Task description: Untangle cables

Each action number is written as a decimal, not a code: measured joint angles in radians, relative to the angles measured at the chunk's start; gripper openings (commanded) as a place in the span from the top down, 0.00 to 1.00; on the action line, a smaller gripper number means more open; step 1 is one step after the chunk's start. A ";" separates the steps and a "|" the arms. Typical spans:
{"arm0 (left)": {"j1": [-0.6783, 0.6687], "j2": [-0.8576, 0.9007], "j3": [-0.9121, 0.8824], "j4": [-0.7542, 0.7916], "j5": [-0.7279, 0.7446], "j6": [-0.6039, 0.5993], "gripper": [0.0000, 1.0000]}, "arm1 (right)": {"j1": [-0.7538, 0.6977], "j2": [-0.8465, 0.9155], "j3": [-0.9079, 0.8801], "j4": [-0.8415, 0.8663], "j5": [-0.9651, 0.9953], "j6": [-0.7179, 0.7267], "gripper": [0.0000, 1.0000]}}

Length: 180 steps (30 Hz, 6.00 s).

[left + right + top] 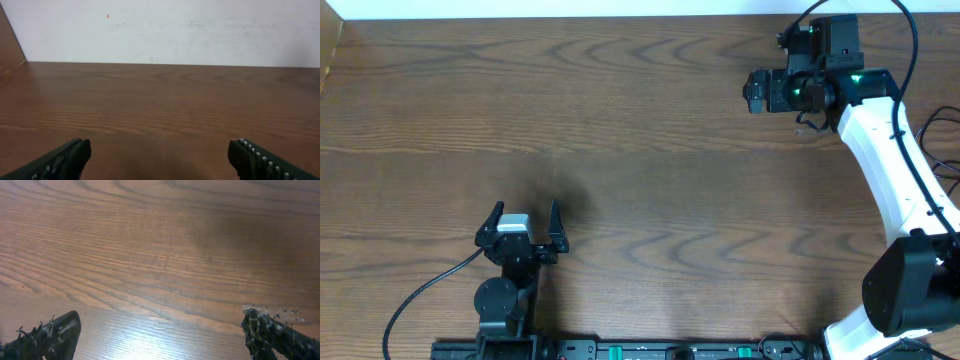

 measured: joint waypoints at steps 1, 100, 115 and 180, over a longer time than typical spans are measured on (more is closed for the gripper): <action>0.000 0.000 0.000 0.000 0.000 0.000 0.07 | 0.000 0.000 0.000 0.000 0.000 0.000 0.01; 0.000 0.000 0.005 -0.006 -0.001 0.000 0.07 | -0.137 -1.753 -1.522 0.650 0.146 -0.038 0.01; 0.000 0.000 0.005 -0.006 -0.001 0.000 0.07 | -0.137 -1.753 -1.522 0.650 0.146 -0.038 0.01; 0.000 0.000 0.005 -0.006 -0.001 0.000 0.07 | -0.137 -1.753 -1.522 0.650 0.146 -0.038 0.01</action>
